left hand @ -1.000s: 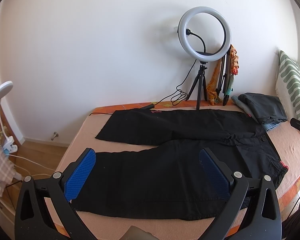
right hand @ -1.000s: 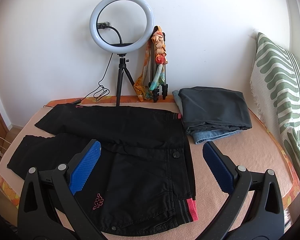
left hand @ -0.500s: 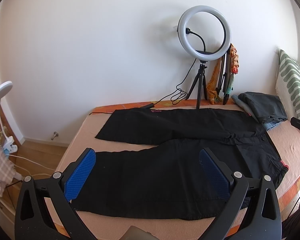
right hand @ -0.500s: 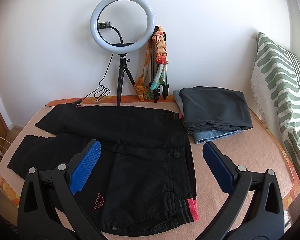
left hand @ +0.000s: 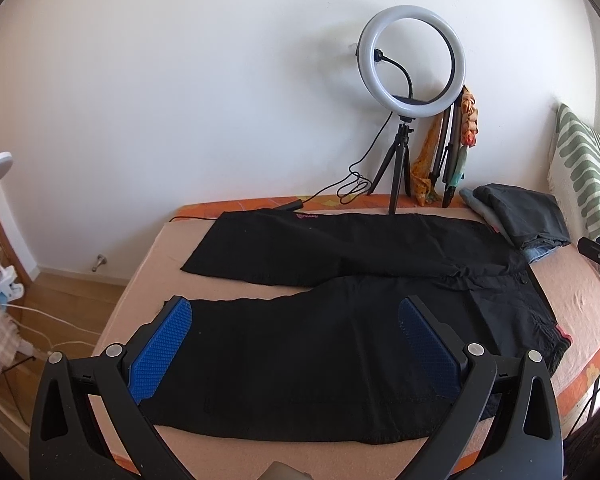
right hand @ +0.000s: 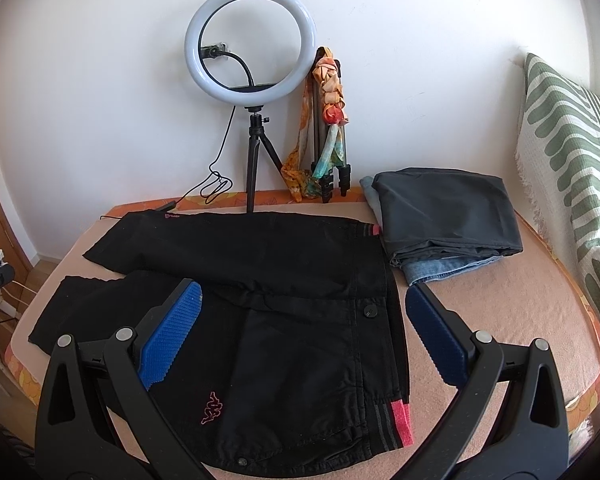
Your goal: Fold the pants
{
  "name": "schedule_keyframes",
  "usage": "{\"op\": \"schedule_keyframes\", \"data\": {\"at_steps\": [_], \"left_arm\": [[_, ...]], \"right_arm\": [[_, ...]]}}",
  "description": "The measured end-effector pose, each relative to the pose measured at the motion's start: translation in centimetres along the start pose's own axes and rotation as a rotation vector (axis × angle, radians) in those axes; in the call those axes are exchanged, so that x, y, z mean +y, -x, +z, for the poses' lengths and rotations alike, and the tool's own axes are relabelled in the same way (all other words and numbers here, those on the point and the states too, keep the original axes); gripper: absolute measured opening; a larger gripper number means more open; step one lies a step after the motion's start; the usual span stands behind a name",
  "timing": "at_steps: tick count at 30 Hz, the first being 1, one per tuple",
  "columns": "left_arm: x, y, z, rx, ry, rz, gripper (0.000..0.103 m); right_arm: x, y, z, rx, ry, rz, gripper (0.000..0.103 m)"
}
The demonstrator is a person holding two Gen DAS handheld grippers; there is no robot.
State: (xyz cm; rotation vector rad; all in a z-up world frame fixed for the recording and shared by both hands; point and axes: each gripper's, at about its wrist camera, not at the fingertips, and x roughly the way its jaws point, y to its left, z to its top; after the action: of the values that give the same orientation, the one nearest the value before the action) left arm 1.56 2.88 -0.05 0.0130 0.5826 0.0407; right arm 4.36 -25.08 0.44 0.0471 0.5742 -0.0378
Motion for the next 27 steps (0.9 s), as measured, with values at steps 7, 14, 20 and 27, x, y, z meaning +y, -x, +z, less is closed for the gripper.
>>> {"op": "schedule_keyframes", "data": {"at_steps": [7, 14, 20, 27], "left_arm": [[1.1, -1.0, 0.2, 0.021, 0.049, -0.053, 0.103], [2.8, -3.5, 1.3, 0.053, 0.095, -0.027, 0.102], [3.9, -4.4, 3.8, 0.046, 0.029, 0.028, 0.102], [5.9, -7.2, 6.3, 0.081, -0.01, 0.049, 0.102]], "right_arm": [[-0.4, -1.4, 1.5, 0.024, -0.025, 0.057, 0.103], [-0.5, -3.5, 2.6, 0.069, -0.006, 0.09, 0.103], [-1.2, -6.1, 3.4, 0.121, -0.007, 0.177, 0.103], [-1.8, -11.7, 6.2, 0.19, 0.065, 0.198, 0.103]]}}
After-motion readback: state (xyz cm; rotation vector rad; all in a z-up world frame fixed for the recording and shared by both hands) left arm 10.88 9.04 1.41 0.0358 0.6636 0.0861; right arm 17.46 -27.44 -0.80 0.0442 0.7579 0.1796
